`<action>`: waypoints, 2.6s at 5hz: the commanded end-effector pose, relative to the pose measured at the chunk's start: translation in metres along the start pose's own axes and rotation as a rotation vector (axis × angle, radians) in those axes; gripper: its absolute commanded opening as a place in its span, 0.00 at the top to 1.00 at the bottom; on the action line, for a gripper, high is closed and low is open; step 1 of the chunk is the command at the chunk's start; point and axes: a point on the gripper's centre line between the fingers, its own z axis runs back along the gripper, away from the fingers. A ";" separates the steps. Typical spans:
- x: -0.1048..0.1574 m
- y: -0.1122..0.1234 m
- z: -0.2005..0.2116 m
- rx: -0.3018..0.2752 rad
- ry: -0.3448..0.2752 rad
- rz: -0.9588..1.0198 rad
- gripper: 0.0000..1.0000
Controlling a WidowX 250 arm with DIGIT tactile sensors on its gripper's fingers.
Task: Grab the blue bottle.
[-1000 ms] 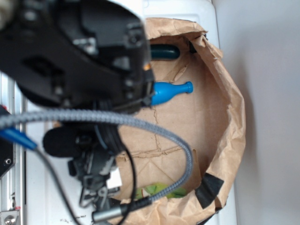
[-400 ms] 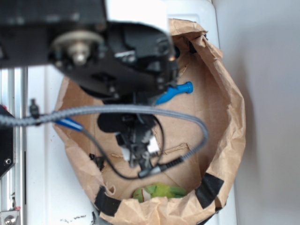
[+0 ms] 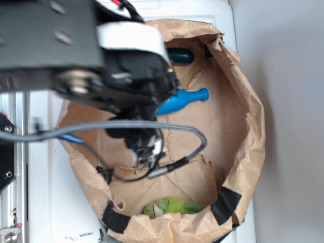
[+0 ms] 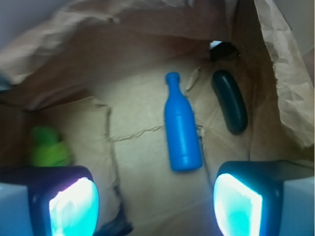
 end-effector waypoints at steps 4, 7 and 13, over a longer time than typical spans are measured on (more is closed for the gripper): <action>-0.002 0.029 -0.053 -0.012 -0.071 -0.014 0.00; -0.005 0.042 -0.055 0.001 -0.081 -0.003 0.00; -0.012 0.013 -0.023 -0.083 -0.087 -0.080 1.00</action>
